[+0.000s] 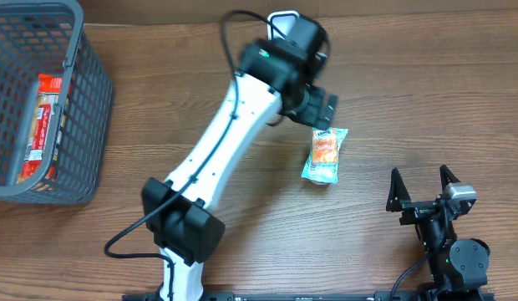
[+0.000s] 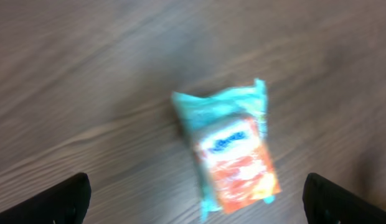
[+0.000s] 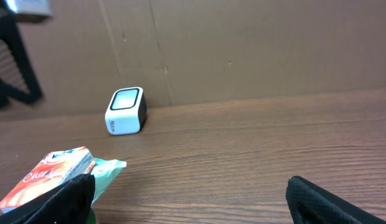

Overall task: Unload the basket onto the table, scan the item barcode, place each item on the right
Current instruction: 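Hold the packs in front of the white scanner with the left gripper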

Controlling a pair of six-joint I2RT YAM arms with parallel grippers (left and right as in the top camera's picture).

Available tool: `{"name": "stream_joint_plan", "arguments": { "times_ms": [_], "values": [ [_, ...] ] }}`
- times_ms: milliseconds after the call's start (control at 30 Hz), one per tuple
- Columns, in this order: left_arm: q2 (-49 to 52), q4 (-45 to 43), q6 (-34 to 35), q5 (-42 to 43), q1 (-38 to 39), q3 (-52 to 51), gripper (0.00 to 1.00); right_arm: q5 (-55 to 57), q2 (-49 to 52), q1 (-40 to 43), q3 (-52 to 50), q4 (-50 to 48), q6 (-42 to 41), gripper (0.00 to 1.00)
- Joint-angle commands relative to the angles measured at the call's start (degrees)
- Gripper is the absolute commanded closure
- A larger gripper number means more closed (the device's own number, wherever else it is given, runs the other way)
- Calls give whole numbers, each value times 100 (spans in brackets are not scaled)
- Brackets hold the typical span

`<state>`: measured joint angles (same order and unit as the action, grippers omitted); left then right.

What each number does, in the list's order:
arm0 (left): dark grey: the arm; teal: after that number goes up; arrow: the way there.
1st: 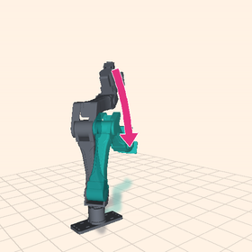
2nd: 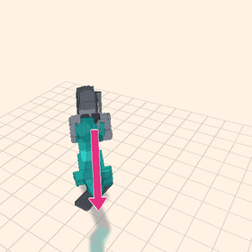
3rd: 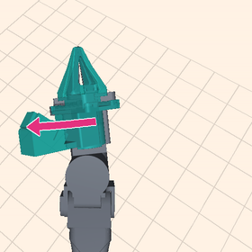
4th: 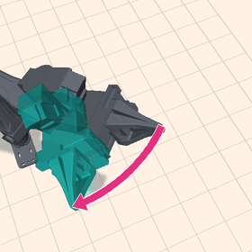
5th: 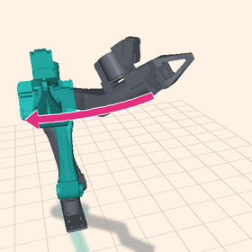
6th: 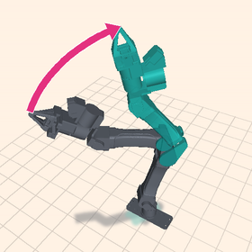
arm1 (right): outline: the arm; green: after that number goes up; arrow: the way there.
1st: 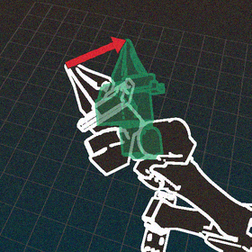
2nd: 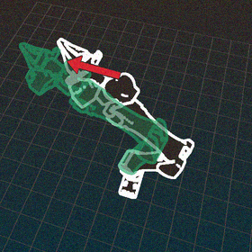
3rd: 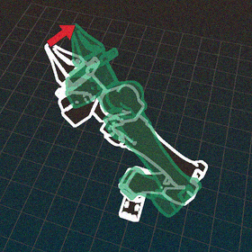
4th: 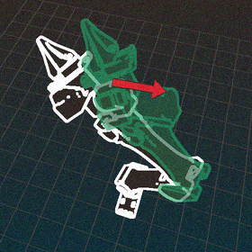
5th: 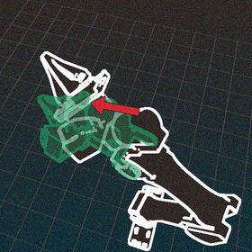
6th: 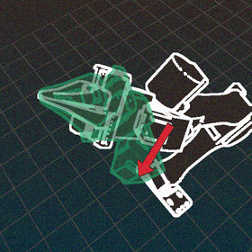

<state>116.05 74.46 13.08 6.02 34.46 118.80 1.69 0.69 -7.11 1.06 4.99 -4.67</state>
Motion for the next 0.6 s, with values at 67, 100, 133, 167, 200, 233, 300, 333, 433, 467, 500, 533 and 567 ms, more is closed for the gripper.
{"name": "stream_joint_plan", "arguments": {
  "times_ms": [67,100,133,167,200,233,300,333,433,467,500,533,567],
  "values": [
    [26,-452,452,-35,431,-658,0,-11,-52,22,-61,-33,22,0],
    [31,-573,566,-68,503,-846,0,-11,-52,22,-61,-31,22,0],
    [31,-643,581,-68,538,-953,0,-11,-52,22,-61,-33,22,0],
    [31,-717,581,-66,573,-1062,0,-11,-52,22,-61,-33,22,0],
    [31,-776,584,-63,603,-1154,0,-11,-52,22,-61,-33,22,0],
    [31,-839,584,-63,619,-1250,0,-11,-52,22,-61,-33,22,0],
    [31,-938,584,-63,647,-1408,0,-11,-52,22,-61,-33,22,0],
    [31,-990,586,-63,658,-1475,0,-11,-52,22,-61,-33,22,0],
    [31,-1113,693,-44,669,-1622,0,-11,-52,22,-61,-33,22,0],
    [31,-1156,695,-22,682,-1652,0,-11,-52,22,-61,-33,22,0],
    [31,-1176,695,-22,693,-1663,0,-11,-52,22,-61,-33,22,0],
    [31,-1191,730,-24,713,-1670,0,-11,-52,22,-61,-33,22,0],
    [31,-1207,737,-26,723,-1670,0,-11,-52,22,-61,-33,22,0]
  ]
}}
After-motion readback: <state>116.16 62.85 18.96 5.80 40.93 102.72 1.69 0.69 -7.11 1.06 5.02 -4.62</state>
